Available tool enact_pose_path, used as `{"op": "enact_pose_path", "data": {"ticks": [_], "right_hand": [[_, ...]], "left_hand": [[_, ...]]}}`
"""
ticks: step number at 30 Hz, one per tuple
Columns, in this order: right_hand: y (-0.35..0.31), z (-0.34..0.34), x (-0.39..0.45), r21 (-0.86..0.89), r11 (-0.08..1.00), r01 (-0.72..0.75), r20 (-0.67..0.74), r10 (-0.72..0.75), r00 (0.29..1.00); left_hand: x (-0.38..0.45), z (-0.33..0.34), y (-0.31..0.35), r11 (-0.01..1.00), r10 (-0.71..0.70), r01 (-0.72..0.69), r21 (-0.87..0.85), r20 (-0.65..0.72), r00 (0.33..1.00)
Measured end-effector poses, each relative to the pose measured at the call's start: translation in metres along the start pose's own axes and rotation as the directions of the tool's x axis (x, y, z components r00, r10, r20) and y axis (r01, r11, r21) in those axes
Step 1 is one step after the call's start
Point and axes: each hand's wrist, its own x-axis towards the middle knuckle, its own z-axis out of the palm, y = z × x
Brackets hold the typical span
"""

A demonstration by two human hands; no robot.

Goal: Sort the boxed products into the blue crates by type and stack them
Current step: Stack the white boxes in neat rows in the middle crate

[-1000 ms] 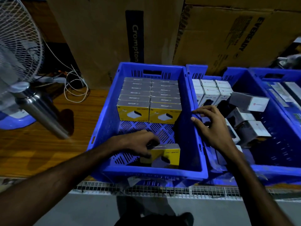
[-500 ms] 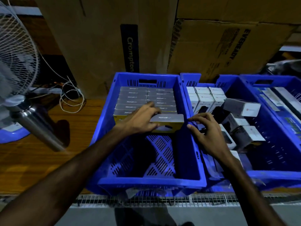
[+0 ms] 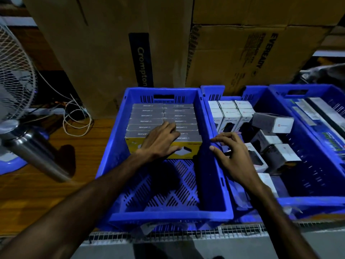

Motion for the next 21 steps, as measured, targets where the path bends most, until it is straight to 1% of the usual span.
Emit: {"op": "enact_pose_path", "data": {"ticks": [3, 11, 15, 21], "right_hand": [[0.0, 0.0, -0.001, 0.005, 1.0, 0.0, -0.006, 0.0, 1.0], [0.001, 0.002, -0.002, 0.011, 1.0, -0.013, -0.01, 0.013, 1.0], [0.001, -0.001, -0.004, -0.003, 1.0, -0.016, 0.012, 0.016, 1.0], [-0.002, -0.005, -0.005, -0.028, 1.0, -0.003, 0.03, 0.004, 1.0]], "left_hand": [[-0.002, 0.006, 0.004, 1.0, -0.029, 0.029, 0.009, 0.054, 0.998], [-0.007, 0.009, 0.019, 0.997, -0.07, 0.068, 0.028, 0.1, 0.992], [-0.006, 0.007, 0.024, 0.994, -0.1, 0.095, 0.045, 0.117, 0.988], [-0.003, 0.0, 0.023, 0.993, -0.11, 0.114, -0.022, 0.147, 0.983]]}}
